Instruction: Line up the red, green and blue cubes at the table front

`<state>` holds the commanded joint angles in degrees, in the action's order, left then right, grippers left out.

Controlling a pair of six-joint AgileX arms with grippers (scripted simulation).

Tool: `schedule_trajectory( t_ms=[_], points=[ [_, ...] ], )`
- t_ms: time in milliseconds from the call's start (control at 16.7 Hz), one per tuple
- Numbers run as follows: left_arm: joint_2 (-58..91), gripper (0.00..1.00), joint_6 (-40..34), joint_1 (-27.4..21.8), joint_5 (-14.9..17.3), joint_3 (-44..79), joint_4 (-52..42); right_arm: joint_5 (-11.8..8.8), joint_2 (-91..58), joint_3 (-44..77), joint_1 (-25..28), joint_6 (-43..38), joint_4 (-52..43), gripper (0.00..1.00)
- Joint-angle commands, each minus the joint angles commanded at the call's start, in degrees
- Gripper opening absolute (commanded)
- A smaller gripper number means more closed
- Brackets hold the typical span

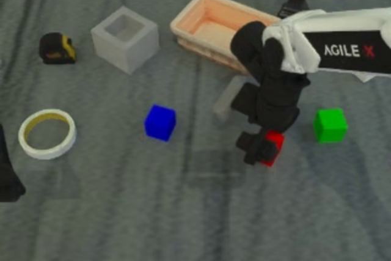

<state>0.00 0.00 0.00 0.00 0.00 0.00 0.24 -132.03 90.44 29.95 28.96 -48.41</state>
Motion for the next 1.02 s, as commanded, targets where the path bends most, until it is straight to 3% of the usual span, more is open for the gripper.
schedule_trajectory(
  t_ms=[300,720,1020],
  points=[
    [0.00,1.00,0.00,0.00,0.00,0.00,0.00,-0.75,2.37,1.11,0.13,-0.48,-2.05,0.00],
    [0.00,1.00,0.00,0.00,0.00,0.00,0.00,-0.79,6.97,8.19,0.45,-0.50,-14.02,0.00],
    [0.00,1.00,0.00,0.00,0.00,0.00,0.00,-0.80,6.94,8.47,0.30,-0.54,-14.29,0.00]
  ],
)
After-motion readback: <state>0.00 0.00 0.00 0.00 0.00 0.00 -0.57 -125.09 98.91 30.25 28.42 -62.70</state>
